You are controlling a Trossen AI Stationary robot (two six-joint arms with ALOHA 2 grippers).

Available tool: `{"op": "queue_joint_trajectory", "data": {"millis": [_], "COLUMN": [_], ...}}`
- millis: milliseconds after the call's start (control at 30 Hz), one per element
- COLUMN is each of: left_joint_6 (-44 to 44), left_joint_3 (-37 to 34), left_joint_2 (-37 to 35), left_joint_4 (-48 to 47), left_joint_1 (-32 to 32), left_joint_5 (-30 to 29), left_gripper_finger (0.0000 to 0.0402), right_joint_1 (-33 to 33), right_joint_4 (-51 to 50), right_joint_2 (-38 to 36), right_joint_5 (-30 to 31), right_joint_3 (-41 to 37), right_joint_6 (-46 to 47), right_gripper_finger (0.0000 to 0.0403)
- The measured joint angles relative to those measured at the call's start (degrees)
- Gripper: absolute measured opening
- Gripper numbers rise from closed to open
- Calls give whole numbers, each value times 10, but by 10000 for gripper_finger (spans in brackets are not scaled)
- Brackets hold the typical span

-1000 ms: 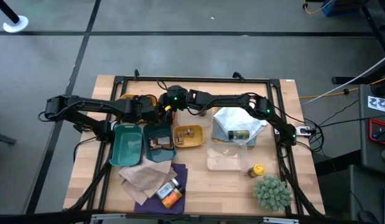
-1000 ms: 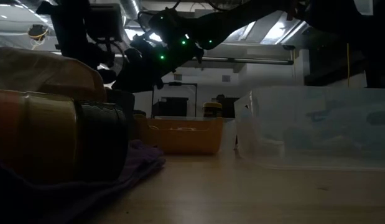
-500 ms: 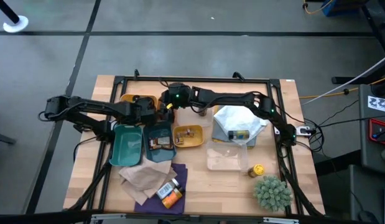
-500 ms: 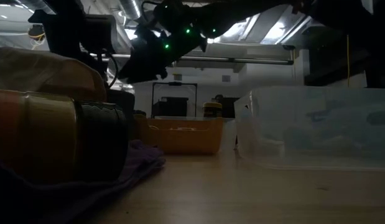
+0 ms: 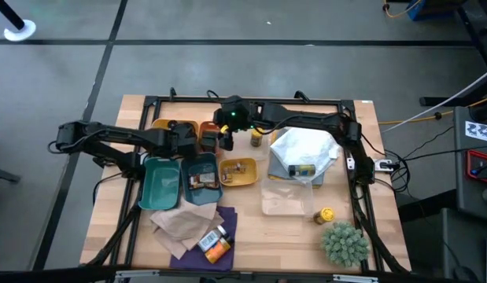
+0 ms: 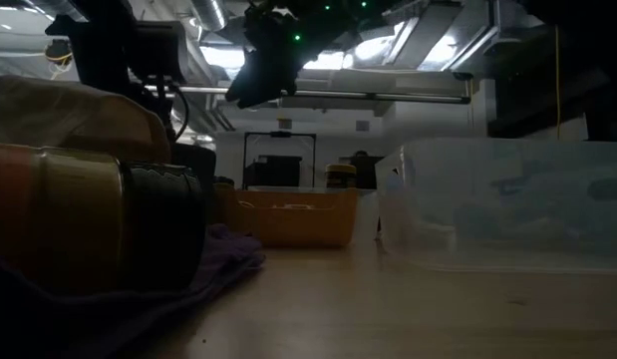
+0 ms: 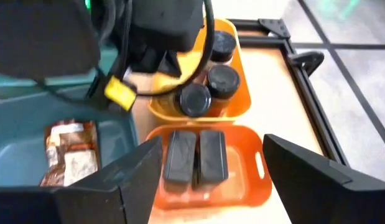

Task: Sort spices by type
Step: Put the yellow spice bottle into the top transparent bin

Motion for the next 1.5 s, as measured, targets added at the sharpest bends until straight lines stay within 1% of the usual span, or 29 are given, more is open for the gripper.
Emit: {"op": "queue_joint_trajectory", "data": {"millis": [133, 300, 467, 600, 667, 733, 800, 933, 1067, 1133, 1267, 1400, 1500], "left_joint_6": [-1, -1, 2, 38, 69, 111, 160, 242, 264, 262, 238, 234, 235], "left_joint_3": [0, 0, 0, 0, 0, 0, 0, 0, 0, 0, 0, 0, 0], "left_joint_2": [-32, -85, -146, -188, -206, -220, -232, -241, -239, -237, -230, -213, -192], "left_joint_4": [-5, -22, 1, 34, 51, 73, 95, 146, 175, 176, 180, 202, 245], "left_joint_1": [0, 0, 0, 0, 0, 0, 0, -3, -22, -34, -64, -92, -114], "left_joint_5": [-2, 1, 2, 5, 26, 62, 116, 248, 394, 450, 512, 543, 551], "left_gripper_finger": [4, 4, 4, 4, 4, 4, 4, 4, 4, 4, 4, 4, 4], "right_joint_1": [0, 0, 0, 0, 0, 3, 5, 23, 60, 82, 137, 198, 241], "right_joint_4": [-38, -74, -99, -124, -139, -157, -172, -192, -219, -231, -257, -263, -259], "right_joint_2": [-10, -11, -12, -15, -22, -32, -43, -64, -78, -78, -78, -73, -74], "right_joint_5": [2, 21, 30, 30, 30, 30, 30, 30, 26, 16, -16, -21, -20], "right_joint_3": [0, 0, 0, 0, 0, 0, 0, 0, 0, 0, 0, 0, 0], "right_joint_6": [0, 0, -13, -13, -13, -13, -13, -12, -13, -13, -13, -12, 3], "right_gripper_finger": [276, 276, 276, 276, 276, 275, 275, 275, 275, 275, 275, 275, 275]}}
